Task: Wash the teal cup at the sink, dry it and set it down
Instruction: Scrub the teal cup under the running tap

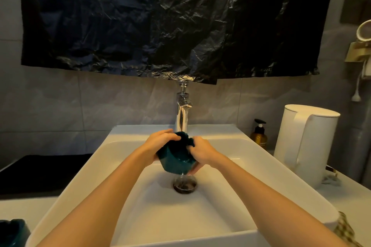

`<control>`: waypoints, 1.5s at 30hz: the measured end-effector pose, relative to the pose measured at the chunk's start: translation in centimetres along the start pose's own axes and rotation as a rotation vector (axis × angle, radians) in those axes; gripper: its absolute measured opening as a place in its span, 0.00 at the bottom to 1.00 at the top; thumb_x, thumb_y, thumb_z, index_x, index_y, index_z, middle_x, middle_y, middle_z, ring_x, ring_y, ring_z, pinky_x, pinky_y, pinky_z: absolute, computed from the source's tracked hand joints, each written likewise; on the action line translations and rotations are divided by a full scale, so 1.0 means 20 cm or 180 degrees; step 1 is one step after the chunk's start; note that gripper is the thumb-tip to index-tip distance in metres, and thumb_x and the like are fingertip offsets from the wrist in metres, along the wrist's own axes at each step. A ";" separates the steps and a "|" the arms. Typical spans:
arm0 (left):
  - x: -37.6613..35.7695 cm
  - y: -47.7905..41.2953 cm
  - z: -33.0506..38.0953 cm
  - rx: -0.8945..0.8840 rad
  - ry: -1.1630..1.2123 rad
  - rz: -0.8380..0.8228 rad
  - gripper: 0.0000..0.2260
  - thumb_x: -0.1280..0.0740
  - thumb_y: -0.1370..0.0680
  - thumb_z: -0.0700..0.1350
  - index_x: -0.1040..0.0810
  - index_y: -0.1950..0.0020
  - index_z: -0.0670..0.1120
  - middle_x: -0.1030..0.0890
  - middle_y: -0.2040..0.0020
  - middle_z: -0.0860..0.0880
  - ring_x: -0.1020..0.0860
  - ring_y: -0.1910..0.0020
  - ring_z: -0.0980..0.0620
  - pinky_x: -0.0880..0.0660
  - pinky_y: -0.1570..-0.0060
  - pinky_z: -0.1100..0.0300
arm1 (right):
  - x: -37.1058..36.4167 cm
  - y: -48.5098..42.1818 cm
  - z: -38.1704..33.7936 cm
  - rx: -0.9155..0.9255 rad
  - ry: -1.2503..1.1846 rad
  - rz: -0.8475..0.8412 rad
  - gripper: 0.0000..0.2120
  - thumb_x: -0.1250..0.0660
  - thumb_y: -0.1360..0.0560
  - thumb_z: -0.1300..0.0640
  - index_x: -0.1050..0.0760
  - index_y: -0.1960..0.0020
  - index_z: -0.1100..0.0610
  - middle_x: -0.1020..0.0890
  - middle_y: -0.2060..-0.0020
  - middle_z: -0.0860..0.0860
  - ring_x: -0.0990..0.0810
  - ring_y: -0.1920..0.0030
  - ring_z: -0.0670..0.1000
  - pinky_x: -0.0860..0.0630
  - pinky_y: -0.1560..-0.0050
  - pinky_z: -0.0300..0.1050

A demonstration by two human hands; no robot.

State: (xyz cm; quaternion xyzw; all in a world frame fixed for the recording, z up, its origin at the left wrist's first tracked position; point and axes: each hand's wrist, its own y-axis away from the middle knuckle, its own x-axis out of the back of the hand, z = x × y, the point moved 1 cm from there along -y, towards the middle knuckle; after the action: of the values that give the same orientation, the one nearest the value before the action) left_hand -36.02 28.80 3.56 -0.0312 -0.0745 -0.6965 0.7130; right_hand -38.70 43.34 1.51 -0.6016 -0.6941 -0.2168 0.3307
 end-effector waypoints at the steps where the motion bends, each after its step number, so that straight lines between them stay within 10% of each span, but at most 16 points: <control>1: 0.00 0.00 -0.01 -0.0083 0.0145 -0.0001 0.16 0.31 0.26 0.43 0.27 0.40 0.50 0.22 0.47 0.47 0.24 0.51 0.49 0.23 0.57 0.59 | -0.01 0.00 0.00 -0.0165 -0.0346 -0.0074 0.10 0.42 0.21 0.61 0.33 0.40 0.61 0.22 0.43 0.60 0.20 0.52 0.58 0.20 0.55 0.49; 9: -0.02 -0.01 -0.06 -0.0658 -0.0264 0.0675 0.13 0.39 0.25 0.38 0.23 0.46 0.53 0.22 0.47 0.45 0.26 0.50 0.48 0.28 0.56 0.59 | -0.05 0.03 -0.01 -0.0745 -0.2104 -0.1383 0.21 0.37 0.25 0.70 0.36 0.35 0.57 0.27 0.39 0.60 0.21 0.45 0.67 0.20 0.50 0.62; 14: -0.01 0.02 -0.05 -0.0353 -0.0548 0.0283 0.12 0.40 0.26 0.37 0.21 0.50 0.51 0.22 0.57 0.48 0.26 0.56 0.49 0.27 0.53 0.57 | -0.08 0.01 0.03 0.0069 -0.0195 -0.0118 0.10 0.44 0.20 0.63 0.28 0.42 0.58 0.21 0.44 0.59 0.19 0.48 0.59 0.19 0.55 0.48; 16: -0.02 0.02 -0.05 -0.0295 -0.0645 0.0203 0.13 0.40 0.27 0.37 0.21 0.50 0.50 0.22 0.58 0.47 0.26 0.58 0.50 0.27 0.59 0.60 | -0.08 0.02 0.02 0.0195 0.0100 0.0010 0.07 0.42 0.19 0.57 0.27 0.49 0.58 0.19 0.53 0.58 0.19 0.60 0.56 0.25 0.71 0.37; 19: -0.01 0.03 -0.04 -0.0295 -0.0624 0.0263 0.12 0.40 0.27 0.37 0.21 0.53 0.51 0.21 0.58 0.47 0.26 0.59 0.50 0.29 0.60 0.60 | -0.05 0.01 0.02 0.0180 0.0279 -0.0048 0.10 0.43 0.18 0.56 0.28 0.52 0.60 0.20 0.56 0.59 0.20 0.61 0.56 0.26 0.69 0.39; 24: 0.01 0.01 -0.03 -0.0341 -0.0679 0.0412 0.11 0.39 0.27 0.38 0.21 0.55 0.53 0.21 0.58 0.49 0.27 0.57 0.50 0.28 0.57 0.59 | -0.04 0.04 0.00 -0.0097 -0.1064 -0.1142 0.17 0.45 0.22 0.71 0.33 0.37 0.57 0.23 0.43 0.58 0.21 0.45 0.57 0.19 0.55 0.45; 31: -0.01 0.03 0.00 -0.0129 -0.0609 0.0369 0.05 0.39 0.27 0.38 0.27 0.62 0.46 0.24 0.60 0.44 0.29 0.62 0.51 0.32 0.63 0.61 | -0.03 0.03 -0.03 -0.0100 -0.0198 -0.0199 0.16 0.44 0.18 0.53 0.26 0.41 0.64 0.19 0.45 0.62 0.19 0.47 0.61 0.22 0.44 0.55; 36: 0.01 0.02 0.00 0.0026 -0.0571 0.0508 0.01 0.37 0.29 0.39 0.28 0.61 0.44 0.24 0.61 0.45 0.28 0.62 0.50 0.32 0.64 0.61 | 0.00 0.07 -0.04 -0.0324 -0.1128 -0.1225 0.15 0.47 0.20 0.71 0.34 0.39 0.55 0.24 0.42 0.59 0.21 0.47 0.57 0.18 0.56 0.48; 45: 0.01 0.01 0.00 0.0212 0.0003 0.0195 0.11 0.32 0.26 0.51 0.26 0.50 0.47 0.20 0.52 0.45 0.23 0.51 0.47 0.24 0.51 0.56 | -0.07 0.03 -0.05 -0.0525 -0.1480 -0.0303 0.13 0.46 0.18 0.59 0.31 0.36 0.56 0.21 0.44 0.58 0.19 0.49 0.62 0.18 0.63 0.57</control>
State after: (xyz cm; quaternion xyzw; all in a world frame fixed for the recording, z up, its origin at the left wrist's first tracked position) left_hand -35.85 28.62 3.56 -0.0094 -0.0963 -0.6715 0.7347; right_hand -37.92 41.75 1.04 -0.6268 -0.7590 -0.1438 0.1014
